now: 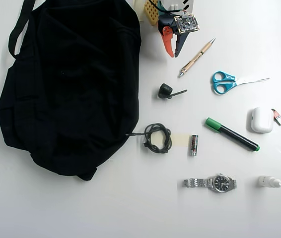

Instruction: Put the whiteboard marker into the black bag

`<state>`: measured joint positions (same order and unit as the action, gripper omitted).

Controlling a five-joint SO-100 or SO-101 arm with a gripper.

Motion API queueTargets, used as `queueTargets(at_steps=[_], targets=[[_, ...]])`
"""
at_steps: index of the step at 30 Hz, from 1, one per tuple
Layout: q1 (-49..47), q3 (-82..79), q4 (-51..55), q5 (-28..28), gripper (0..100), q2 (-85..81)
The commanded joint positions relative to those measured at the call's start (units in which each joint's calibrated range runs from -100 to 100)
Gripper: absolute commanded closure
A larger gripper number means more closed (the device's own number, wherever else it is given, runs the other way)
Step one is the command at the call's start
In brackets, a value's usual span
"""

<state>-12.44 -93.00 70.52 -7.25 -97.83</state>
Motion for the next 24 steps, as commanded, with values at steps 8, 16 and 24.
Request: queueTargets(at_steps=[8, 16, 24], targets=[[-2.14, -6.28, 0.37, 0.44, 98, -1.42], [-1.62, -6.28, 0.46, 0.44, 98, -1.42], [0.92, -3.22, -0.06, 0.91, 98, -1.42]])
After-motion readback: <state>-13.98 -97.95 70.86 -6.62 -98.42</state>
